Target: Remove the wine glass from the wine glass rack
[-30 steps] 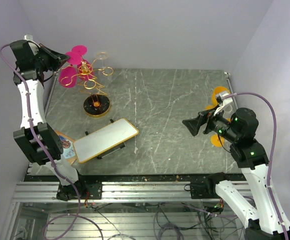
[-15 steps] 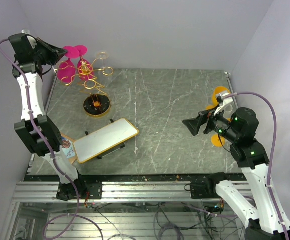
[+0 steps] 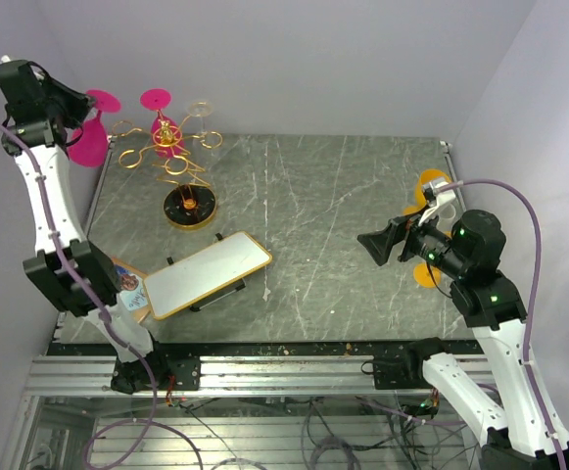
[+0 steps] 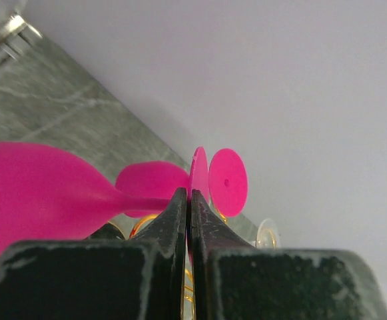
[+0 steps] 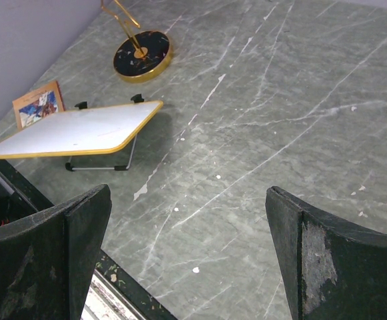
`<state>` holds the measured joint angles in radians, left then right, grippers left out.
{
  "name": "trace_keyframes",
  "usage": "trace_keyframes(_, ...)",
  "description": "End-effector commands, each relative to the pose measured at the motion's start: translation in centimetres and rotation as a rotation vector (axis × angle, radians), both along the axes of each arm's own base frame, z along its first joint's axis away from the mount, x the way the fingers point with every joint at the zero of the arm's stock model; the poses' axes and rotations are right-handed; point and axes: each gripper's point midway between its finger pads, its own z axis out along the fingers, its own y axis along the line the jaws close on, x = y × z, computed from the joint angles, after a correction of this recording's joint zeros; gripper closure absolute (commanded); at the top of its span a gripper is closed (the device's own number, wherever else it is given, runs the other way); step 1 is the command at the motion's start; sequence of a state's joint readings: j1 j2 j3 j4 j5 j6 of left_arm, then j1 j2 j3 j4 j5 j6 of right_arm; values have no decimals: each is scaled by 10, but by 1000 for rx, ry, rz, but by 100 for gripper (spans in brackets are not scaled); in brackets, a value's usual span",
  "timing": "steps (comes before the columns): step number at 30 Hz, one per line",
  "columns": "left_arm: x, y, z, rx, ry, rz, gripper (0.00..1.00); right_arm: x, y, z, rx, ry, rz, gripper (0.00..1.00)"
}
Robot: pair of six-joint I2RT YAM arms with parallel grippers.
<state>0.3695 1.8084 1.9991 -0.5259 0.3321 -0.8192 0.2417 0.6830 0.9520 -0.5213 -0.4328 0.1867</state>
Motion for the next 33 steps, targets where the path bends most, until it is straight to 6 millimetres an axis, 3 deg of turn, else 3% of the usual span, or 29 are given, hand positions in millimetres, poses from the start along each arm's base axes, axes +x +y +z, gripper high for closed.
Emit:
trace_keyframes(1, -50, 17, 82, 189, -159, 167, 93, 2, 2, 3, 6, -13, 5, 0)
trace_keyframes(5, -93, 7, 130, 237, -285, 210, 93, 3, 3, 2, 7, -4, 7, 0)
trace_keyframes(8, -134, -19, 174, 240, -434, 169, 93, 4, 5, 1, 10, 8, 18, 0)
trace_keyframes(11, -167, -58, 207, 209, -584, 41, 93, 5, 9, 2, 25, 22, 35, 0)
trace_keyframes(15, -215, -127, 241, 52, -838, -275, 93, 8, 19, 8, 66, 46, 75, 0)
trace_keyframes(18, -241, -160, 246, -45, -923, -443, 93, 9, 30, 17, 127, 55, 122, 0)
trace_keyframes(25, -284, -211, 240, -179, -986, -669, 93, 18, 49, 38, 295, 86, 167, 0)
trace_keyframes(28, -296, -226, 229, -241, -970, -764, 93, 20, 59, 45, 416, 129, 202, 0)
trace_keyframes(33, -323, -246, 214, -489, -989, -958, 93, 16, 74, 58, 597, 181, 297, 0)
